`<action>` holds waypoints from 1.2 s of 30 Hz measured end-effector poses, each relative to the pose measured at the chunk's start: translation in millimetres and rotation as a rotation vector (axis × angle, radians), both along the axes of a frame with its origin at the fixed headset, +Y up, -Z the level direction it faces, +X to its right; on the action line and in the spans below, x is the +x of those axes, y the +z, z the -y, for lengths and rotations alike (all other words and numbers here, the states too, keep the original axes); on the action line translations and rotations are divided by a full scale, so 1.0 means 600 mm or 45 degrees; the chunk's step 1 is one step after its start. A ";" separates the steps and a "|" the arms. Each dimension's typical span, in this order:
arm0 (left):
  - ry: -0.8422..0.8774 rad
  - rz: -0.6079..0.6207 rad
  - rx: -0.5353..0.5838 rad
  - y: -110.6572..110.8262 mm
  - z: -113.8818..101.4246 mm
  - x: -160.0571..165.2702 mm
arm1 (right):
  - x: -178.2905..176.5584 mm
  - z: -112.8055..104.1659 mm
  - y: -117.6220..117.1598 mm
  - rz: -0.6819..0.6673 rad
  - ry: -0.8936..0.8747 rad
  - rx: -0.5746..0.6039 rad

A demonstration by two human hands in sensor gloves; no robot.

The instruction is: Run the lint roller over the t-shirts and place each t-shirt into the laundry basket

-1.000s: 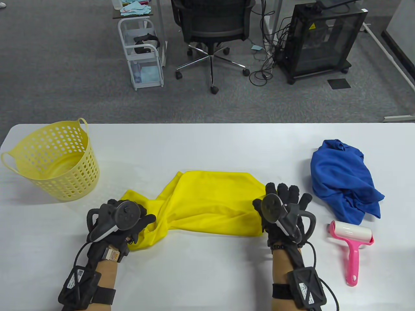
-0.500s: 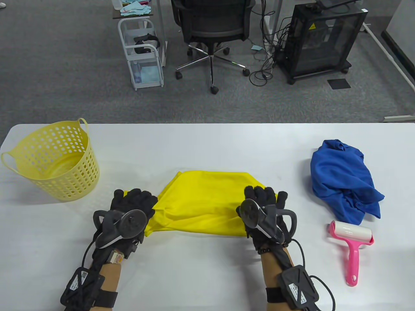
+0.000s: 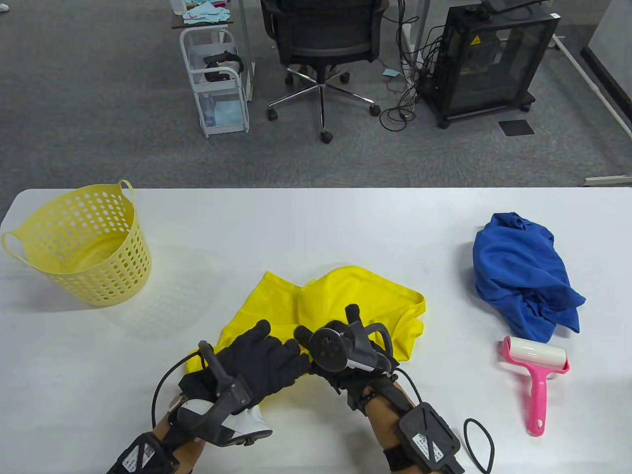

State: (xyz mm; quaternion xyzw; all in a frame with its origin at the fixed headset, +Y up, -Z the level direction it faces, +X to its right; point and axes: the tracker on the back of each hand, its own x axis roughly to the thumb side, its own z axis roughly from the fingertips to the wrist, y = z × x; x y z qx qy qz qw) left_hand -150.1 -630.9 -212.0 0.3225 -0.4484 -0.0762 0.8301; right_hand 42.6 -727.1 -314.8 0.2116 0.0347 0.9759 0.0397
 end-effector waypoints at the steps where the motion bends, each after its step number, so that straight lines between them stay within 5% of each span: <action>1: 0.025 -0.026 -0.009 -0.005 -0.003 -0.008 | 0.015 0.004 -0.008 0.052 0.060 0.001; 4: 0.081 -0.176 -0.012 -0.035 -0.007 -0.049 | 0.073 -0.004 -0.022 0.240 0.094 0.119; 10: 0.220 -0.630 -0.281 -0.103 0.016 -0.098 | 0.141 -0.114 0.017 0.549 -0.481 0.745; 12: 0.352 -0.590 -0.124 -0.093 0.008 -0.099 | 0.142 -0.162 0.060 0.518 -0.526 1.023; 14: 0.456 -0.571 -0.029 -0.072 -0.015 -0.102 | 0.138 -0.192 0.090 0.445 -0.503 1.141; 16: 0.484 -0.467 -0.032 -0.059 -0.031 -0.108 | 0.131 -0.210 0.098 0.311 -0.456 1.001; 17: 0.435 -0.386 -0.110 -0.057 -0.035 -0.109 | 0.125 -0.216 0.090 0.183 -0.381 0.743; 19: 0.230 -0.273 -0.427 -0.069 -0.031 -0.102 | 0.111 -0.179 0.070 -0.012 -0.192 -0.198; 22: 0.044 -0.262 -0.799 -0.081 0.002 -0.084 | 0.118 -0.133 0.039 0.008 -0.400 -0.213; 24: -0.004 -0.232 -0.735 -0.084 0.021 -0.068 | 0.131 -0.119 0.023 0.332 -0.339 -0.040; 27: -0.157 -0.326 -0.728 -0.088 0.041 -0.049 | 0.121 -0.077 0.010 0.312 -0.025 0.342; 31: -0.229 -0.418 -0.747 -0.101 0.061 -0.050 | 0.099 -0.007 -0.006 0.296 0.423 -0.322; 36: -0.147 -0.618 -0.682 -0.127 0.069 -0.094 | 0.080 0.048 -0.011 0.220 0.512 -0.377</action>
